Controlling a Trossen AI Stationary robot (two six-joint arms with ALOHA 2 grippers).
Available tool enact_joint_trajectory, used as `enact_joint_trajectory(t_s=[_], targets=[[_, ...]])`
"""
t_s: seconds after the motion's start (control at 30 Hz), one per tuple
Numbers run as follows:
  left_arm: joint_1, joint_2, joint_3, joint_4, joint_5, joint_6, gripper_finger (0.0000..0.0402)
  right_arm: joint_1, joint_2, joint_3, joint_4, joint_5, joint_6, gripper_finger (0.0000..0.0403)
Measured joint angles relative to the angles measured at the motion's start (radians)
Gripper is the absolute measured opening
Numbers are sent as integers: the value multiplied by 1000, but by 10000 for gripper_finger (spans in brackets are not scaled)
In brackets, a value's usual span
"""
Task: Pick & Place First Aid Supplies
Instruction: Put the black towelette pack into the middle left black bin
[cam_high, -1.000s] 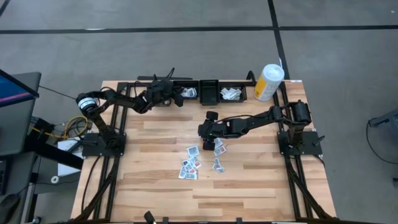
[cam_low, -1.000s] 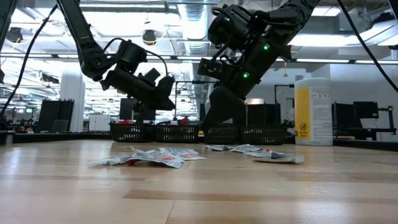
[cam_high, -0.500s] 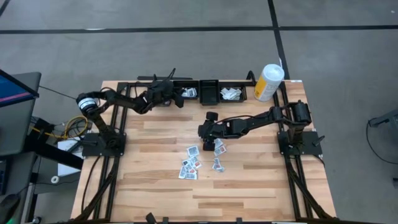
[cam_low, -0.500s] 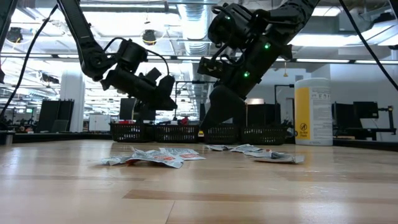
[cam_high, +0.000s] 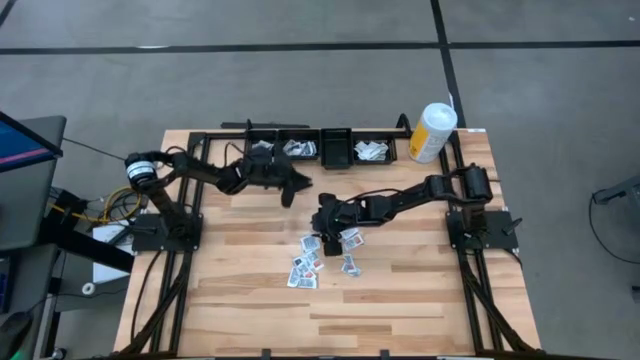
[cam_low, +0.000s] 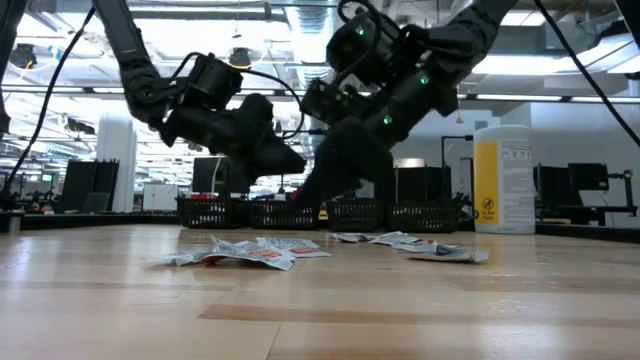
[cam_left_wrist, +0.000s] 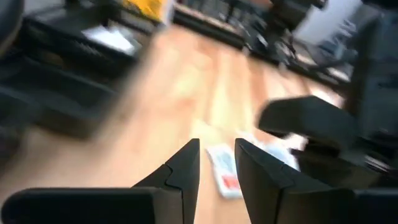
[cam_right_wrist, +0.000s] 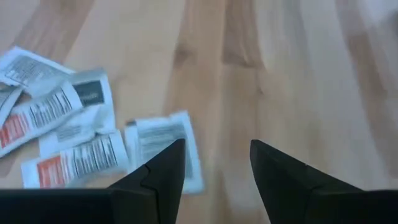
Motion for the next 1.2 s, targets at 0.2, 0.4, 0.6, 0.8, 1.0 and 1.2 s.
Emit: enact_joint_trajectory(t_s=[0.2,0.4,0.6,0.8,1.0,1.2], targets=[[-89,-26,-73,0,-7,-16,102,22,49,-2,5,-25,10,175],[-172,-100,-138,-5,-60,-43,102,31,67,-3,14,-29,3,175],[-263,-174,-186,1,-114,-36,102,30,121,4,50,-51,5,171],[-324,-194,-198,9,-151,5,102,26,177,9,54,-88,6,125],[-331,-193,-197,24,-213,43,102,15,177,8,55,-120,23,54],[-332,-192,-197,22,-217,45,102,12,125,4,41,-120,25,6]])
